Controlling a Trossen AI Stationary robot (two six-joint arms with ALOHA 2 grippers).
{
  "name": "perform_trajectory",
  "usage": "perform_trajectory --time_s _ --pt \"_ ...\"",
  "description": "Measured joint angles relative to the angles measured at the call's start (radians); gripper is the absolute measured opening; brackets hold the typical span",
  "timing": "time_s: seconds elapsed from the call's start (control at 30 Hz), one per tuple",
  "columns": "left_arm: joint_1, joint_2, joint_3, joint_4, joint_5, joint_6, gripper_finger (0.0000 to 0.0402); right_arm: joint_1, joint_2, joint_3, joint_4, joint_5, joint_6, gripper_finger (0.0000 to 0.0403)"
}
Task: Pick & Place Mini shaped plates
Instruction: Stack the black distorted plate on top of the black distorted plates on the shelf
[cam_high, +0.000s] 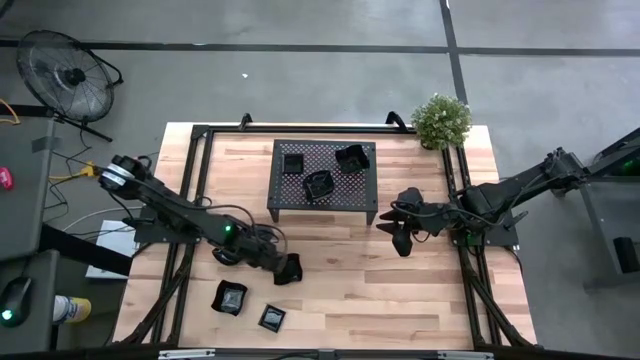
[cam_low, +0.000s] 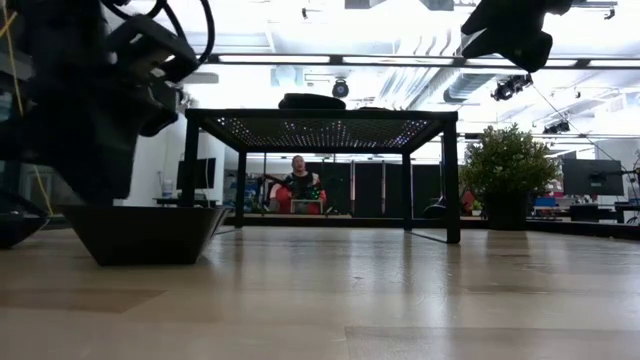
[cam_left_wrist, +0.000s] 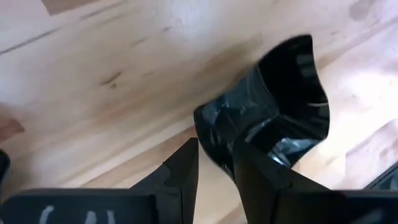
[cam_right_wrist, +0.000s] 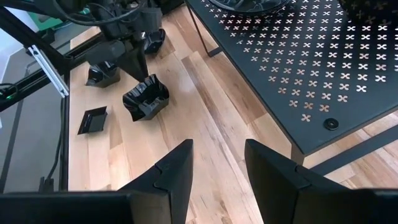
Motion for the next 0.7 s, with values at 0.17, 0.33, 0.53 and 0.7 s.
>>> perform_trajectory --time_s 0.17,0.33,0.53,0.7 --pt "0.0 0.003 0.008 -0.007 -0.027 -0.047 0.0096 0.0 0.0 0.0 0.0 0.0 0.001 0.014" --pt "0.0 0.003 0.008 -0.006 -0.036 -0.07 0.0096 0.0 0.0 0.0 0.0 0.0 0.0 0.014" --pt "0.0 0.003 0.008 -0.006 -0.036 -0.083 0.0096 0.0 0.0 0.0 0.0 0.0 0.0 0.014" --pt "0.0 0.003 0.008 -0.029 -0.039 -0.097 0.0096 0.0 0.0 0.0 0.0 0.0 0.0 0.014"
